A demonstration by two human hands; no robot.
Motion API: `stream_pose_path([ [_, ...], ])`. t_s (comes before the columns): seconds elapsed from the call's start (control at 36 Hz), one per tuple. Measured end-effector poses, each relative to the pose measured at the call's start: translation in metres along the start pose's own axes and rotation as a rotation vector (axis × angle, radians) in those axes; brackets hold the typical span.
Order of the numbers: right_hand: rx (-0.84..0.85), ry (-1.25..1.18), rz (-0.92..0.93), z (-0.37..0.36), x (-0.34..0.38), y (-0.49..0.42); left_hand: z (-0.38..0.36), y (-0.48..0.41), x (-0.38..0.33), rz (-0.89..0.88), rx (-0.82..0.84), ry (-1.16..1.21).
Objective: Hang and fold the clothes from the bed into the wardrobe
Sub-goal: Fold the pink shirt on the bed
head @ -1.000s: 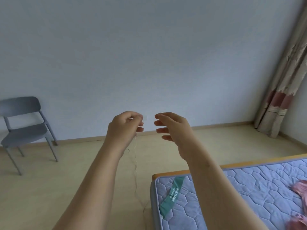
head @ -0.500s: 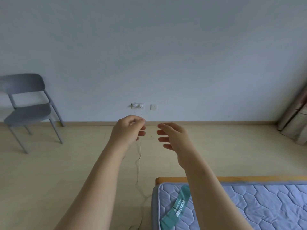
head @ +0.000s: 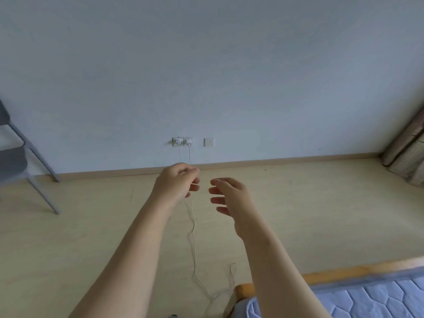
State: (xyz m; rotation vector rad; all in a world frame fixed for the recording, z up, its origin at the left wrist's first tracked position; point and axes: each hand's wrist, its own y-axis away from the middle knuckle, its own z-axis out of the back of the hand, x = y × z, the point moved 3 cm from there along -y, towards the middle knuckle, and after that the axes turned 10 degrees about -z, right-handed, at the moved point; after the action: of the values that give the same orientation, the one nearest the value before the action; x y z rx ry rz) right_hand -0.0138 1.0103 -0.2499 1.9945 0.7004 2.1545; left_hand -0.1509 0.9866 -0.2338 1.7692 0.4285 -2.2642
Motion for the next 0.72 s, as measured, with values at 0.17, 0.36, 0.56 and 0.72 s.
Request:
stream_pose_path([
  [0.17,-0.046,-0.092,-0.037,-0.046,0.044,-0.079,0.027,-0.108,-0.003,-0.036,0.075,-0.047],
  [0.36,-0.171,-0.178,-0.074,-0.051,0.065,-0.138,0.03,-0.168,0.017,0.024,0.137,-0.028],
  [0.56,-0.219,-0.234,-0.115,-0.047,0.076,-0.187,0.019,-0.222,0.027,0.055,0.183,-0.024],
  [0.72,-0.223,-0.264,-0.135,-0.024,0.087,-0.237,-0.016,-0.272,0.036,0.076,0.219,-0.033],
])
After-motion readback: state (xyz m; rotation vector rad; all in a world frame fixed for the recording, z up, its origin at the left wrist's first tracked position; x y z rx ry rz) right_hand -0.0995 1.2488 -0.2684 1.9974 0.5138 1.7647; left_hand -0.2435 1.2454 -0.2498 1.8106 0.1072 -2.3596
